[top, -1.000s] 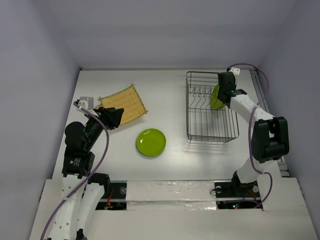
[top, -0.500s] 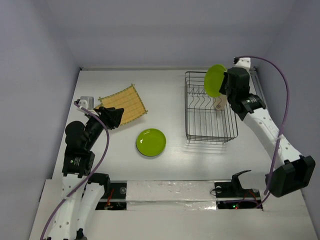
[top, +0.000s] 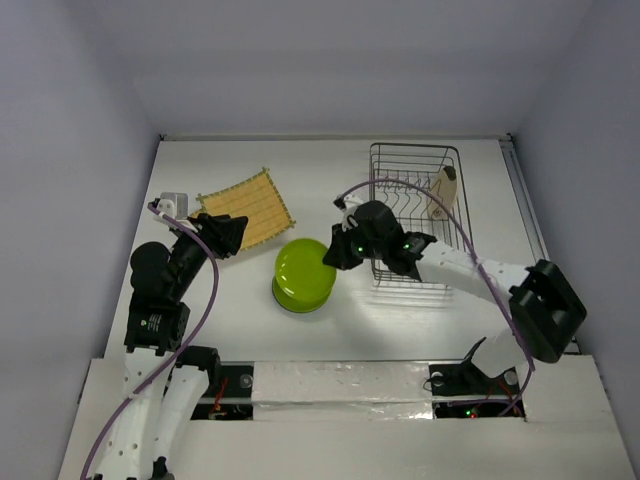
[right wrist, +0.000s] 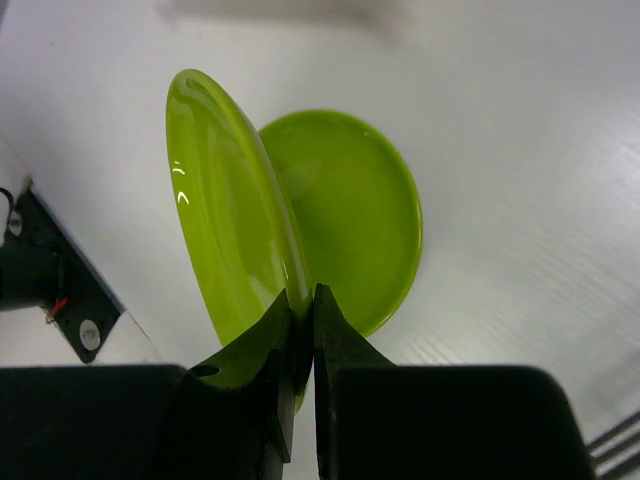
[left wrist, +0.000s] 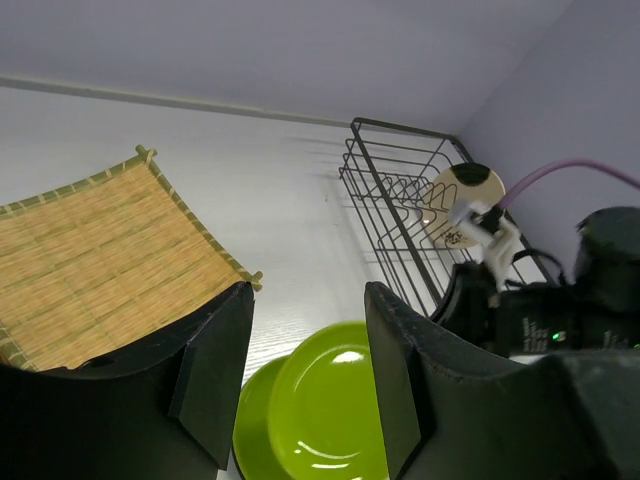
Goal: Unload the plates from the dish rack
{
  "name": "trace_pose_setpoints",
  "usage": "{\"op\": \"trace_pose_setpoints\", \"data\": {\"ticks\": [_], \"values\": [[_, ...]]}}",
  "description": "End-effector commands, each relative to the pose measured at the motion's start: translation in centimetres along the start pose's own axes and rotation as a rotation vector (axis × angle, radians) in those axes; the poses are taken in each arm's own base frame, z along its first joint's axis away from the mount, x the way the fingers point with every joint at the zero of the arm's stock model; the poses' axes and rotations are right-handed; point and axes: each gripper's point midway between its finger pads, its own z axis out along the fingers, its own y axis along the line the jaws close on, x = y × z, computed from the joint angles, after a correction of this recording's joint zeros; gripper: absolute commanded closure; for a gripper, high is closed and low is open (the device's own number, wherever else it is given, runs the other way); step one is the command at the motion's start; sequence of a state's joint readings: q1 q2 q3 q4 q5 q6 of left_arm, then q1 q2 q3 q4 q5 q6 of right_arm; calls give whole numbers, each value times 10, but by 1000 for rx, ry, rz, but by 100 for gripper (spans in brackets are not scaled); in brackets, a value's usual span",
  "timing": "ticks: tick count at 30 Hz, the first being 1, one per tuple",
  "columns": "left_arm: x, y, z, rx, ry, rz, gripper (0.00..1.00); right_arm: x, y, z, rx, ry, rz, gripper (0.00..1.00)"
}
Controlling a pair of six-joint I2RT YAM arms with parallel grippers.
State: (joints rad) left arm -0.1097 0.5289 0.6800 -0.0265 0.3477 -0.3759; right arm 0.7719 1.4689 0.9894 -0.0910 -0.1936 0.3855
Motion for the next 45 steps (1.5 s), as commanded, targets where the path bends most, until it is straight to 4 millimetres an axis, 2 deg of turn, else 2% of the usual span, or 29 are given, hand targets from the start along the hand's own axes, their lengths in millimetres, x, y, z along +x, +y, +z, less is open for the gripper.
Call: {"op": "trace_pose_setpoints", "data": {"ticks": [1, 4, 7, 10, 12, 13, 14, 15, 16, 19, 20, 23, 25, 28, 29, 30, 31, 32, 33, 34, 35, 38, 39, 40, 42, 43, 44, 45], "values": [[-9, -2, 2, 13, -42, 12, 55, -15, 43, 13, -179, -69, 19, 100], [-9, -2, 1, 11, -41, 10, 55, -1, 42, 24, -181, -38, 42, 100], [-9, -2, 1, 14, -41, 11, 55, 9, 31, 31, -142, -22, 55, 96], [-9, -3, 1, 17, -43, 13, 55, 22, 17, 40, -83, 25, 51, 85], [-9, -3, 1, 16, -41, 11, 55, 27, 9, 44, -48, 44, 46, 71], [-9, -3, 1, 16, -42, 13, 55, 30, 6, 47, -35, 61, 41, 70], [-10, -3, 1, 14, -45, 13, 55, 31, 5, 47, -32, 63, 40, 63], [-9, -2, 1, 14, -43, 11, 55, 30, 4, 47, -27, 60, 37, 61], [-10, -3, 1, 14, -45, 13, 55, 29, 3, 47, -18, 56, 38, 60], [-9, -3, 1, 16, -44, 12, 55, 22, 0, 41, 11, 30, 32, 48], [-9, -3, 1, 17, -43, 13, 55, 18, -1, 36, 27, 19, 29, 42], [-9, -3, 1, 17, -43, 13, 55, 9, -8, 24, 88, -8, 14, 35], [-10, -3, 0, 18, -45, 12, 55, -9, -10, 9, 134, -68, 4, 34], [-10, -3, 0, 16, -45, 12, 55, -36, -27, -18, 264, -195, 15, 36], [-9, -3, 0, 16, -44, 12, 55, -41, -32, -25, 299, -223, 16, 39], [-9, -3, 0, 17, -43, 12, 55, -54, -45, -40, 393, -290, 20, 43], [-9, -3, 0, 17, -43, 10, 55, -58, -55, -48, 461, -306, 11, 49], [-9, -3, 1, 17, -43, 10, 55, -65, -68, -57, 535, -332, 11, 71], [-9, -3, 0, 18, -45, 12, 55, -73, -90, -72, 658, -374, 16, 85], [-9, -3, 0, 19, -44, 11, 55, -77, -103, -80, 723, -382, 17, 94], [-9, -4, 0, 20, -45, 11, 55, -85, -126, -95, 808, -398, 40, 100], [-10, -4, 0, 20, -47, 13, 55, -98, -168, -123, 947, -431, 87, 100], [-10, -4, -1, 20, -50, 14, 55, -103, -192, -139, 1008, -452, 124, 100], [-10, -4, -1, 21, -49, 13, 55, -105, -203, -147, 1034, -459, 138, 100], [-11, -5, -1, 23, -52, 14, 55, -110, -230, -163, 1097, -469, 177, 88], [-11, -5, -1, 25, -51, 14, 55, -112, -237, -166, 1112, -466, 182, 81], [-11, -6, -1, 27, -50, 12, 55, -112, -244, -167, 1128, -459, 186, 64], [-10, -5, -1, 26, -49, 12, 55, -112, -252, -168, 1157, -453, 190, 57]]}}
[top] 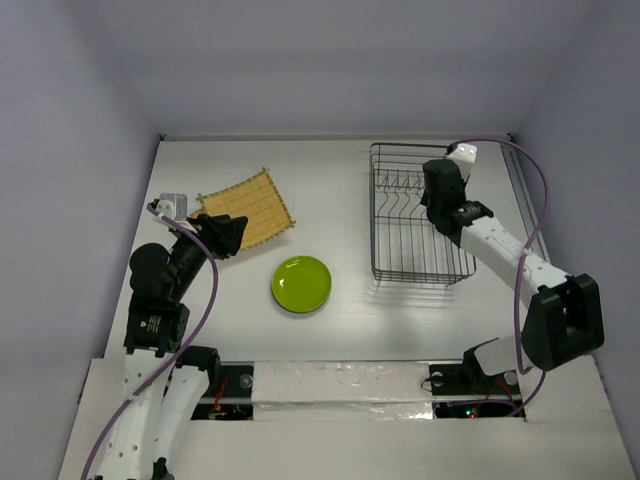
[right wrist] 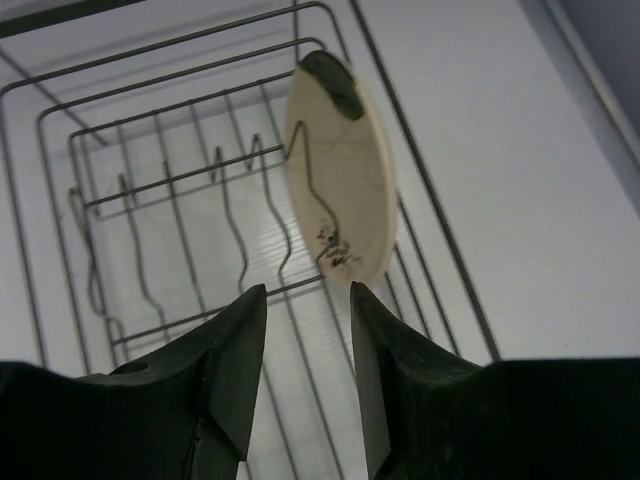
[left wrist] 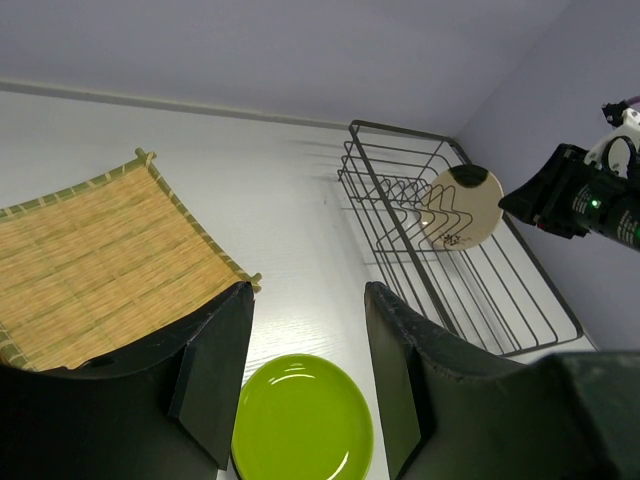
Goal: Unload the plates from the dish rack
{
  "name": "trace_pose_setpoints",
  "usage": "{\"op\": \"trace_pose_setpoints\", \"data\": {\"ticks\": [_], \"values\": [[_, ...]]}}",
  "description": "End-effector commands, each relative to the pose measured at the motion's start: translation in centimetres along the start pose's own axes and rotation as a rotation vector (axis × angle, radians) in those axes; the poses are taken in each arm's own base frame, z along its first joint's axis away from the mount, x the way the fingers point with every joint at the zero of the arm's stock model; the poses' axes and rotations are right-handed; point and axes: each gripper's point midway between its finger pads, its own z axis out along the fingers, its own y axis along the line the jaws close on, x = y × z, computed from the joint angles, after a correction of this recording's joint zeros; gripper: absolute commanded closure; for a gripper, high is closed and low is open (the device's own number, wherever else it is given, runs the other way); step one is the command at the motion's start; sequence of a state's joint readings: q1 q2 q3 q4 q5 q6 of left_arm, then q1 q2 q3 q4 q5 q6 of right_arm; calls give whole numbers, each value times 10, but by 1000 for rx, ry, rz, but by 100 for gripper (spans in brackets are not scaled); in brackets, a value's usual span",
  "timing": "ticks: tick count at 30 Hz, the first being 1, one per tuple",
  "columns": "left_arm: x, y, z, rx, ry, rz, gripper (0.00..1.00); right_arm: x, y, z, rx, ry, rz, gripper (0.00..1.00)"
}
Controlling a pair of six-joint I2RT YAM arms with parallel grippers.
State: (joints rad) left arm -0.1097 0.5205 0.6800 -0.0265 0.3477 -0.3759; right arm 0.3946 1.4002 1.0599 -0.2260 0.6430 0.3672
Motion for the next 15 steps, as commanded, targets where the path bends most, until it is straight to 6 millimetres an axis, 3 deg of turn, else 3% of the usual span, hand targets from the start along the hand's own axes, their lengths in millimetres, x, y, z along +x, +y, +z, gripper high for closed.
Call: {"op": "trace_pose_setpoints", "data": {"ticks": [1, 8, 12, 15], "values": [[-8, -4, 1, 25, -39, 10, 55, -27, -23, 14, 113, -46, 4, 54], [-7, -5, 2, 31, -34, 8, 55, -35, -38, 53, 148, -4, 2, 55], [-7, -4, 2, 27, -32, 7, 55, -26, -51, 74, 201, 38, -13, 59], [-7, -5, 3, 31, -30, 7, 55, -18, -47, 83, 179, 64, -9, 60]]}}
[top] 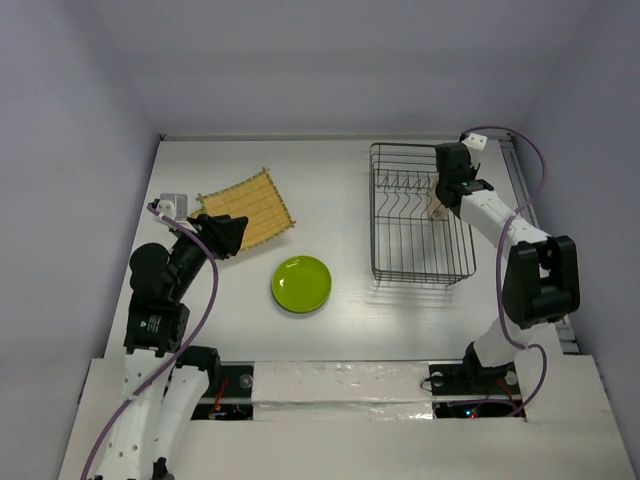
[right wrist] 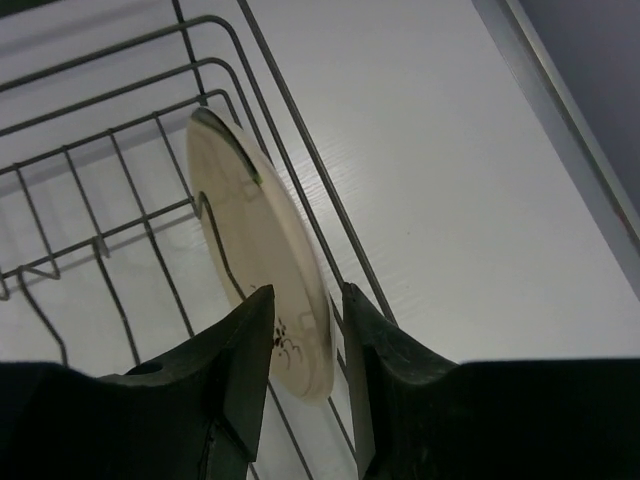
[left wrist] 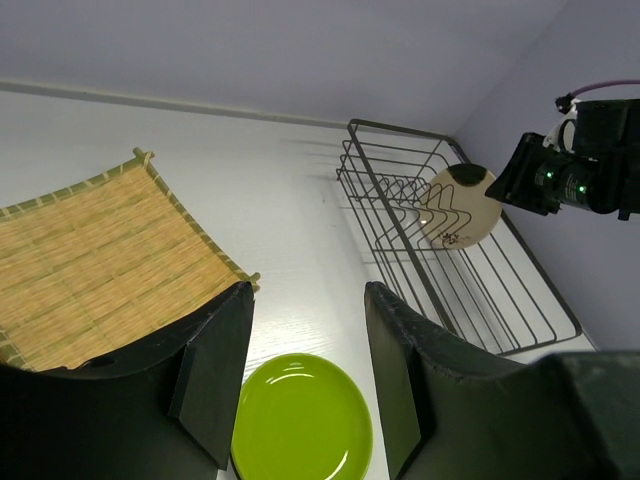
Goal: Unload the plates from the dish rack
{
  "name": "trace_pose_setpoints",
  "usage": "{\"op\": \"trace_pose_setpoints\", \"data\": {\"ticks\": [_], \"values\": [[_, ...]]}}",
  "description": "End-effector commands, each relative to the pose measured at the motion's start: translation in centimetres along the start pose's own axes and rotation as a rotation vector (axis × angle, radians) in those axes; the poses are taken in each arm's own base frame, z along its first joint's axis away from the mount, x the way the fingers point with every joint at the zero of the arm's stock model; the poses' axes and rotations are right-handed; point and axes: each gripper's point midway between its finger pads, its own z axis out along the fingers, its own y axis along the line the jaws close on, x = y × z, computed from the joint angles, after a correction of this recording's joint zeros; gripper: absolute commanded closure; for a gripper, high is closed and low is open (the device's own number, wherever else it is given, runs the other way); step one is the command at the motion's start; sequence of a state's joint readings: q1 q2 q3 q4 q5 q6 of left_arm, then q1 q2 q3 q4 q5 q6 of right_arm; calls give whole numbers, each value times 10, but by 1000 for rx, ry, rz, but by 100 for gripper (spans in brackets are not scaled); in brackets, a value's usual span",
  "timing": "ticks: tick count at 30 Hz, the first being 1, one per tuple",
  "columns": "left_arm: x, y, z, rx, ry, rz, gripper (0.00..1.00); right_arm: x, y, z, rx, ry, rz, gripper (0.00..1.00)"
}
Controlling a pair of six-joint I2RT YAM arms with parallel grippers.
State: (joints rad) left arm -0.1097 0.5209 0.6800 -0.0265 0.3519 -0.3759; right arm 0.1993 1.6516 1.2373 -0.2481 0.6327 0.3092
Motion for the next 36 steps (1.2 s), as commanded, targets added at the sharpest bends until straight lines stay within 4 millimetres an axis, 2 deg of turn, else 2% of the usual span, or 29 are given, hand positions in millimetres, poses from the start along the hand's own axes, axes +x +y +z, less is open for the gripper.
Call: {"op": "trace_pose_setpoints", "data": {"ticks": [1, 4, 5, 6, 8, 9, 12, 16, 17, 19, 20, 21, 23, 24, 25, 27, 29, 30, 31, 32, 33, 35, 36], "values": [[-7, -4, 3, 28, -30, 8, 55, -12, 4, 6, -15, -12, 14, 61], [-5, -6, 4, 34, -25, 8, 55, -7, 4, 18, 5, 15, -9, 70], [-5, -5, 4, 33, -22, 5, 55, -7, 6, 19, 3, 19, -13, 81], [-5, -6, 4, 34, -25, 6, 55, -4, 7, 21, 5, 28, -23, 84], [-5, -5, 4, 32, -24, 6, 55, -10, 5, 17, 6, 23, -25, 96], [-5, -5, 4, 32, -24, 7, 55, -13, 4, 15, 4, 15, -25, 99], [-5, -5, 5, 33, -22, 7, 55, -24, -11, -1, 31, -11, -34, 100], [-4, -5, 5, 34, -22, 4, 55, -45, -32, -30, 48, -60, -19, 100], [-4, -5, 5, 34, -22, 5, 55, -55, -39, -43, 37, -90, 2, 100], [-4, -5, 5, 33, -22, 4, 55, -63, -39, -57, 6, -115, 20, 100], [-4, -4, 5, 30, -22, 3, 55, -73, -42, -71, -19, -144, 47, 100], [-4, -4, 5, 29, -21, 3, 55, -76, -37, -78, -57, -152, 49, 100], [-4, -4, 6, 28, -20, 2, 55, -84, -17, -98, -183, -179, 58, 100], [-3, -3, 6, 26, -18, 1, 55, -92, -9, -114, -257, -207, 74, 100], [-3, -3, 6, 26, -19, 2, 55, -86, 17, -130, -400, -193, 55, 100], [-5, -1, 5, 19, -24, 4, 55, -87, 47, -160, -585, -213, 57, 100], [-5, -1, 5, 20, -24, 4, 55, -63, 96, -201, -836, -175, 9, 100], [-6, 1, 5, 10, -28, 2, 55, -52, 111, -216, -915, -159, -10, 100], [-6, 1, 5, 9, -29, 2, 55, -28, 132, -233, -1036, -103, -54, 100], [-6, 2, 5, 8, -28, 3, 55, -13, 152, -257, -1133, -81, -71, 100], [-6, 1, 5, 10, -27, 2, 55, 0, 162, -268, -1185, -56, -90, 100], [-5, 2, 5, 6, -27, 1, 55, 39, 187, -290, -1292, 25, -147, 100], [-5, 2, 5, 6, -27, 3, 55, 52, 195, -294, -1315, 53, -165, 100]]}}
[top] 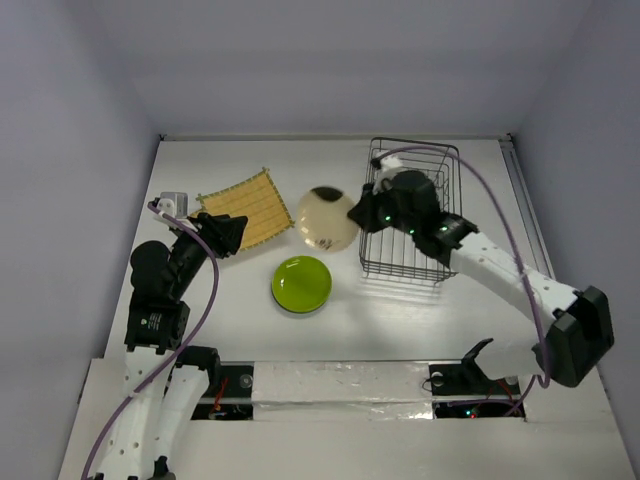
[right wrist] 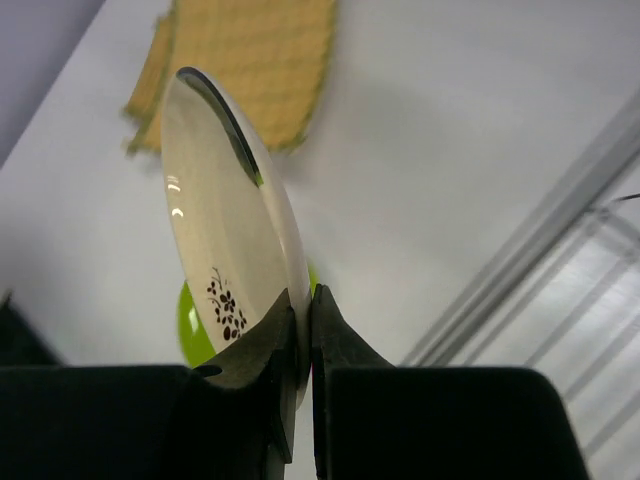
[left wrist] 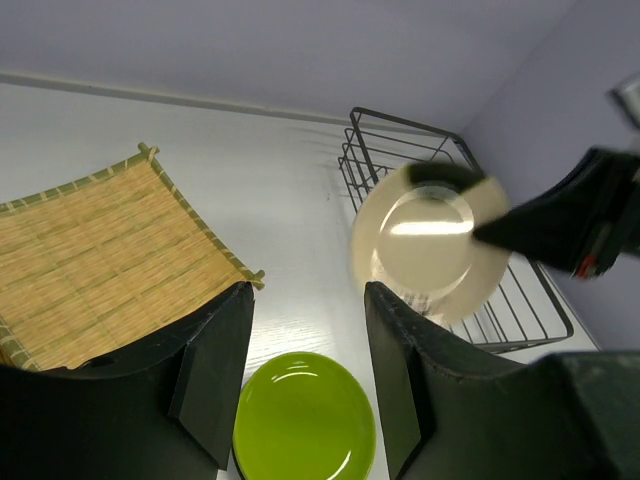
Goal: Unload the plates from the dish rack
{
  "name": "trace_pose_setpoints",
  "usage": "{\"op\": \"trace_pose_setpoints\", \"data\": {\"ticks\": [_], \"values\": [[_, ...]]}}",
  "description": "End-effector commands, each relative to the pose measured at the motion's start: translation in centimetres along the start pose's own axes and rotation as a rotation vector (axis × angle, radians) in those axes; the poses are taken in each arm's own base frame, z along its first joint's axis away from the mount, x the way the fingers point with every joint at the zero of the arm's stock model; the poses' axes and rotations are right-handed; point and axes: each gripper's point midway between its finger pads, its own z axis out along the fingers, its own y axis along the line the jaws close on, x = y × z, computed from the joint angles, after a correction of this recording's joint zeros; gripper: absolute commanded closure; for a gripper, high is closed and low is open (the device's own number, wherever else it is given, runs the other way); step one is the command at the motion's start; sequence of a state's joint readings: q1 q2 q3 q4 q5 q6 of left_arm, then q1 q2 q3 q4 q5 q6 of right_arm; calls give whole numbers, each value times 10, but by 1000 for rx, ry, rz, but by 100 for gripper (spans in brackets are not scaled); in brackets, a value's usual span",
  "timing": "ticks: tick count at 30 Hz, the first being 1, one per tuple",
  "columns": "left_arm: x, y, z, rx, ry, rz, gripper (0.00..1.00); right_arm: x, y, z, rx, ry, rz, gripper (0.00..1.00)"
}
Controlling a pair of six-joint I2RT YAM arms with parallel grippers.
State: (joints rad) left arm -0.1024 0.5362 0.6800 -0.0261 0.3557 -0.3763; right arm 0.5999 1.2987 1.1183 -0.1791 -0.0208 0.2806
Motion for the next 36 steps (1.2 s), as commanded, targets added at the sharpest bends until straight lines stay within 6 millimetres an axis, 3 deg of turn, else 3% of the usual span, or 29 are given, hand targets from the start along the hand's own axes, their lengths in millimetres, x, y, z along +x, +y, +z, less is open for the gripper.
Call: {"op": "trace_pose_setpoints", "data": {"ticks": [1, 6, 14, 18, 20, 23, 24, 26, 36], "values": [[-8, -2, 3, 15, -38, 8, 55, 38, 70, 13, -279, 90, -2, 100], [-8, -2, 2, 16, -40, 8, 55, 108, 95, 43, -306, 261, -19, 100], [-8, -2, 3, 17, -38, 8, 55, 149, 96, 58, -304, 359, 4, 98], [-8, -2, 2, 17, -39, 8, 55, 170, 92, 59, -291, 420, -10, 90], [-8, -2, 2, 17, -39, 10, 55, 172, 84, 59, -250, 423, -18, 83], [-8, -2, 2, 19, -38, 10, 55, 171, 77, 56, -213, 423, -31, 67], [-8, -2, 2, 19, -38, 10, 55, 171, 76, 54, -212, 423, -34, 55], [-8, -2, 3, 18, -37, 8, 55, 169, 75, 51, -195, 417, -48, 48], [-8, -3, 2, 20, -41, 9, 55, 119, 59, 28, -74, 280, -74, 46]]}}
